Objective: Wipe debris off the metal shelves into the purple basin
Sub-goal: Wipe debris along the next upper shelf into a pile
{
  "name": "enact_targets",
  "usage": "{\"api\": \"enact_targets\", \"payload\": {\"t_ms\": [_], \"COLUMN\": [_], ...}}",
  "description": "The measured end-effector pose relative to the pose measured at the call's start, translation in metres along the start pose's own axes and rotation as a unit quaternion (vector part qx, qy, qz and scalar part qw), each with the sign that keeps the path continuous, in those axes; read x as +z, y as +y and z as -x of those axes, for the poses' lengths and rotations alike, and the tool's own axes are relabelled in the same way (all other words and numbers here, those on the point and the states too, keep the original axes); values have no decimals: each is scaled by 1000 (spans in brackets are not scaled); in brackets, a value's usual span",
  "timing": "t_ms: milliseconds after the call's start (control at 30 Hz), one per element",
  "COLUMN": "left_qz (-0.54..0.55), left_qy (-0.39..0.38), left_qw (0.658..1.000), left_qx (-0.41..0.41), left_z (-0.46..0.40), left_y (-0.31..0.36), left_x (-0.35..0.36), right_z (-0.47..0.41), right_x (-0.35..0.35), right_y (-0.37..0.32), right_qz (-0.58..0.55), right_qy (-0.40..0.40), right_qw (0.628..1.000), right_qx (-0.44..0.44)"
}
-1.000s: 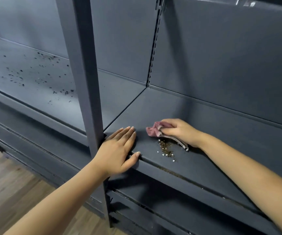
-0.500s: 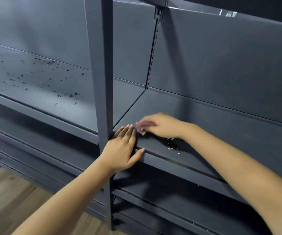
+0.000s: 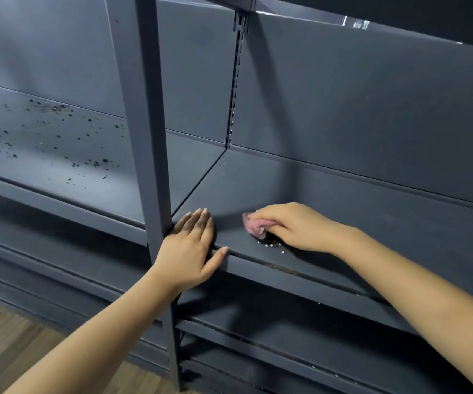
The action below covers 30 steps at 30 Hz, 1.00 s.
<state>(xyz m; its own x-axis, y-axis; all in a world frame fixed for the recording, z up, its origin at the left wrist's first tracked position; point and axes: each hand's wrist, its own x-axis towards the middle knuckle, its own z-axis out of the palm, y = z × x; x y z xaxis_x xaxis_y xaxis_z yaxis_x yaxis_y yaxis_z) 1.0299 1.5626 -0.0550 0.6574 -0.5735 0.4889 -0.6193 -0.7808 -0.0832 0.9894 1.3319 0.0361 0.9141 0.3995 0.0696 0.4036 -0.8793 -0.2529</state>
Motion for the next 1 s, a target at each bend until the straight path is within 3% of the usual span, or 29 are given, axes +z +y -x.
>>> {"api": "enact_targets", "payload": {"t_ms": [100,200,267,367,467,633,800,900,1000], "left_qz": [-2,0,15,30,38,37,45,49,56], "left_qy": [29,33,27,27,33,40,33,34,30], "left_qw": [999,997,997,997,996,996,996,996,996], "left_qx": [31,64,68,69,67,68,67,68,66], "left_z": [-3,-7,-9,-10,-9,-8,-8,-8,-8], "left_y": [2,9,14,17,17,19,19,19,19], "left_x": [-2,1,4,7,6,2,1,1,1], "right_z": [17,45,60,68,64,59,51,45,33], "right_x": [-16,-25,-14,13,20,21,22,24,35], "right_y": [13,28,37,48,49,48,37,20,-2], "right_qz": [-88,-104,-69,-8,-3,-13,-61,-151,-168], "right_qy": [124,174,154,55,37,78,152,181,165], "right_qw": [988,972,973,975,967,957,921,905,919], "right_qx": [30,116,155,217,251,280,353,355,316]}}
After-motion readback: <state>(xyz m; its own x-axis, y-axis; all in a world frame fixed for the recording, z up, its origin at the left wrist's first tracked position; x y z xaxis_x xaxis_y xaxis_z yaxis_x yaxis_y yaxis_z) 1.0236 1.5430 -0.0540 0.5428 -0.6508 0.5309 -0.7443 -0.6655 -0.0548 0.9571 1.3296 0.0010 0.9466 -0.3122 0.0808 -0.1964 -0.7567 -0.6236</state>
